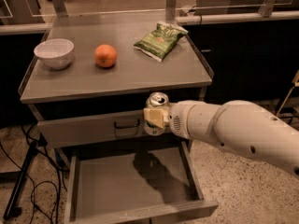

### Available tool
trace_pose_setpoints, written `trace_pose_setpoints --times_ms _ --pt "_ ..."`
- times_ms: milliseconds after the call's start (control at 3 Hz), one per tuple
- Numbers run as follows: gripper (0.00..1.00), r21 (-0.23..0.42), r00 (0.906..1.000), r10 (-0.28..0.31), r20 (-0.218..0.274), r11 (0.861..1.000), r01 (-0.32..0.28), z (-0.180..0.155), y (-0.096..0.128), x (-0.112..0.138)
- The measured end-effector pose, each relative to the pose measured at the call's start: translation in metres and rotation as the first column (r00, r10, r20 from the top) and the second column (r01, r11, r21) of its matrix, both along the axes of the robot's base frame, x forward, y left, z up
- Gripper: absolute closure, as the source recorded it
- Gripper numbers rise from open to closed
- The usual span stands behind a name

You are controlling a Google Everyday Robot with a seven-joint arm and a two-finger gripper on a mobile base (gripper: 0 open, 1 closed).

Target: Place 7up can into middle drawer

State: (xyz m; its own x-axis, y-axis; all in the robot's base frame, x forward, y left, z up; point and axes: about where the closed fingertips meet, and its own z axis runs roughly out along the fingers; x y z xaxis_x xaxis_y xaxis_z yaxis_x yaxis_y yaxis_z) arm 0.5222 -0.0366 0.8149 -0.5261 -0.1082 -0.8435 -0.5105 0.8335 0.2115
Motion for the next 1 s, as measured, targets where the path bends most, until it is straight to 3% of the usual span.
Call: trace_pose_setpoints --times_ms 333,667,1000 --pt "1.00 0.000 1.0000 0.000 0.000 1.000 0.000 0.000 0.000 0.000" --pt "1.00 0.006 0.9993 -0.025 -0.026 1.000 0.025 -0.021 0.009 -0.010" --pt "1.00 0.063 0.9948 -0.087 -0.054 0.994 0.090 -0.063 0.031 -0.015"
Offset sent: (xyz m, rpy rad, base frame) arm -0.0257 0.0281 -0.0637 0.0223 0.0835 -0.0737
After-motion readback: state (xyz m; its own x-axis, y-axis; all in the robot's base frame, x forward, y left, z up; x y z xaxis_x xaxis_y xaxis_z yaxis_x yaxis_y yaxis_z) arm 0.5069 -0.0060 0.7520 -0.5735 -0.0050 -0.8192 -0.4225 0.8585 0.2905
